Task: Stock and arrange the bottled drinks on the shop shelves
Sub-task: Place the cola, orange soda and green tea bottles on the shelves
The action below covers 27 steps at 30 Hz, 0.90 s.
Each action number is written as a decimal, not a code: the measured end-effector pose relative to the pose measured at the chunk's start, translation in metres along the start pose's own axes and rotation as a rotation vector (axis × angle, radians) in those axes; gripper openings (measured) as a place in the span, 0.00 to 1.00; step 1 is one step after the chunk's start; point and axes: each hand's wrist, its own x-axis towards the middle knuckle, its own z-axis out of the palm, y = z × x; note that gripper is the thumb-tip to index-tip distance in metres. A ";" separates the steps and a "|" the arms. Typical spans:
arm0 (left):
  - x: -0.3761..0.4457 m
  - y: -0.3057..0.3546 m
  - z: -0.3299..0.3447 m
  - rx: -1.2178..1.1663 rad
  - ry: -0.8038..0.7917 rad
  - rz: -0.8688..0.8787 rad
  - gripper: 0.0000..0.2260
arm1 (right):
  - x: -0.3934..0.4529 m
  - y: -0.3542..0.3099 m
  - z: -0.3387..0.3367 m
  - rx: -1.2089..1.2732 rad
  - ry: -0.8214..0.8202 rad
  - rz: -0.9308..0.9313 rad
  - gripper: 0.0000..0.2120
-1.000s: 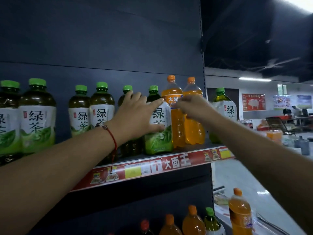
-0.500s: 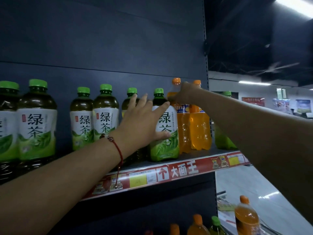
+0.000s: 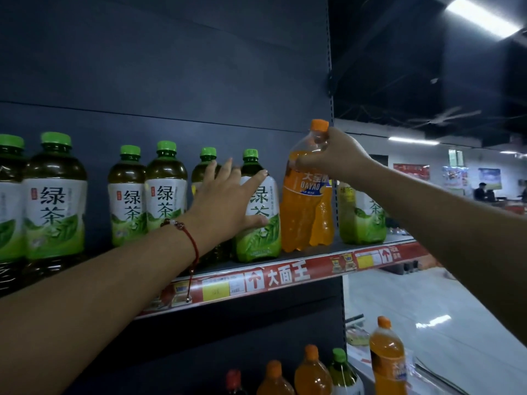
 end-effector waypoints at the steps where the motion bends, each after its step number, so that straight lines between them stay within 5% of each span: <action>1: 0.000 0.001 0.001 0.008 -0.003 -0.007 0.43 | -0.008 0.004 -0.005 0.040 0.042 -0.007 0.39; 6: -0.003 0.009 -0.003 -0.026 -0.033 -0.058 0.43 | -0.052 0.022 -0.036 0.219 0.225 0.043 0.33; 9: -0.017 0.033 -0.018 -0.310 0.022 -0.056 0.39 | -0.081 0.028 -0.055 0.404 0.233 0.146 0.32; 12: -0.037 0.068 -0.041 -0.838 -0.049 -0.094 0.35 | -0.114 0.033 -0.065 0.564 0.181 0.167 0.18; 15: -0.056 0.095 -0.056 -1.217 -0.221 -0.084 0.37 | -0.143 0.038 -0.064 0.582 0.109 0.209 0.25; 21: -0.107 0.140 -0.038 -1.555 -0.447 -0.147 0.39 | -0.193 0.049 -0.038 0.505 -0.088 0.211 0.11; 24: -0.142 0.159 -0.008 -1.615 -0.436 -0.277 0.43 | -0.215 0.063 -0.014 0.492 -0.160 0.260 0.14; 27: -0.173 0.175 0.019 -1.683 -0.435 -0.430 0.34 | -0.235 0.076 0.012 0.490 -0.193 0.306 0.20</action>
